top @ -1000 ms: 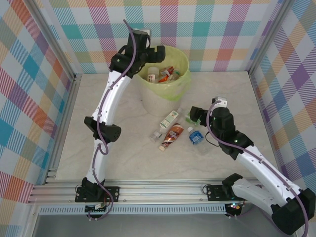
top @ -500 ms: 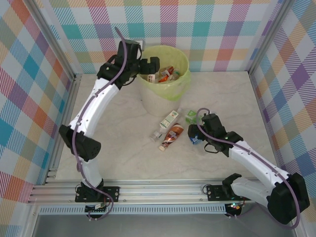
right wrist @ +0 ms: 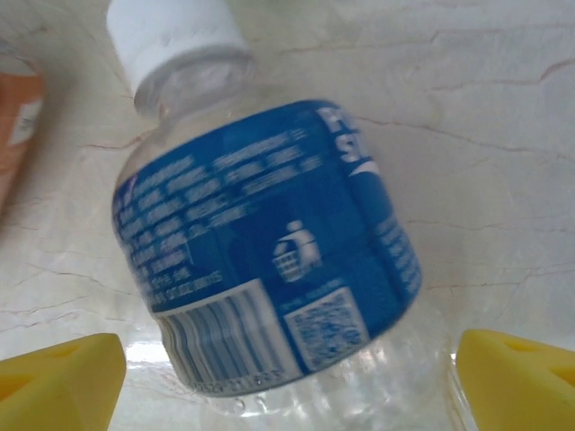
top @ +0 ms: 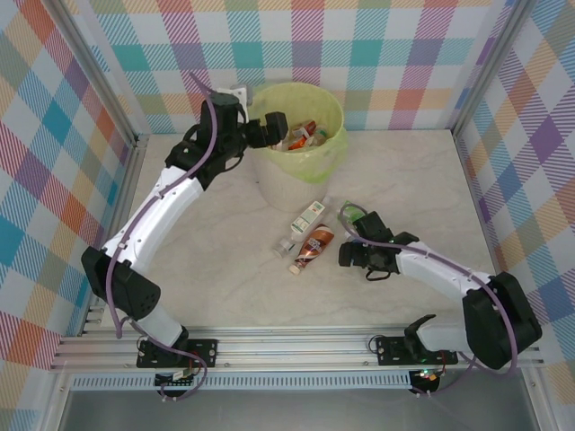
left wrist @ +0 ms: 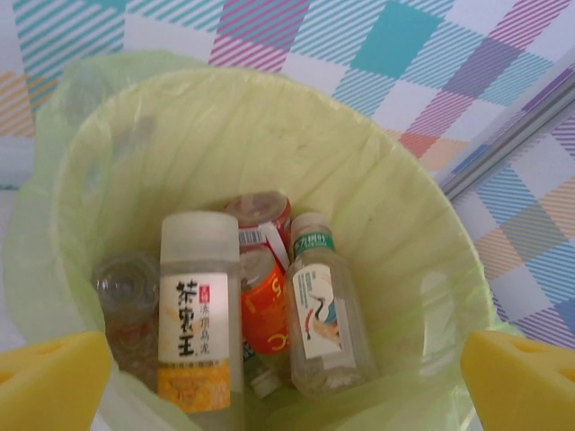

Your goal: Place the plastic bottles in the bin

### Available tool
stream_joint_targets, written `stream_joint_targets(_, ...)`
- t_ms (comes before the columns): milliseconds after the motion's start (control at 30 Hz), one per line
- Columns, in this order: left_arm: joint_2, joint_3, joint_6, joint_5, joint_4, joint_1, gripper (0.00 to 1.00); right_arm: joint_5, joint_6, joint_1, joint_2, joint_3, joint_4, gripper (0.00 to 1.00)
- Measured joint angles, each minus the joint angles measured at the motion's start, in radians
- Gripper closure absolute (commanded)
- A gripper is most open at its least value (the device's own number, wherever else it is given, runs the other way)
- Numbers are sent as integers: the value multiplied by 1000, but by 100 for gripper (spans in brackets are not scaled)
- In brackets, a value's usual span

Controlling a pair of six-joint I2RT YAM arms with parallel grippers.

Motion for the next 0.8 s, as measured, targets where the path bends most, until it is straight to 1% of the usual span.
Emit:
stream_joint_targets(33,-16,-30,-6,0,9,0,0,0,5,0,9,-1,3,14)
stream_joint_targets(200,-134,-175,-33,-9,54,0,0,1,37,1,48,-11,24,36)
stream_joint_targets(267,-190,-232,-45,-29,79,0,0,2,39,2,44,-11,34,42)
stream_joint_targets(400,-317,-370,-66,-87,151,1,0,5,36,5,23,-17,39,46)
stream_joint_targets(500,-399,-466,-81,-124,194,6,0,5,35,12,-40,-31,38,47)
stream_joint_targets(633,-489,-578,-104,-166,233,14,0,4,20,33,-184,-34,51,49)
stream_joint_targets(800,-571,-666,-124,-210,231,29,0,-13,-31,51,-349,-23,124,51)
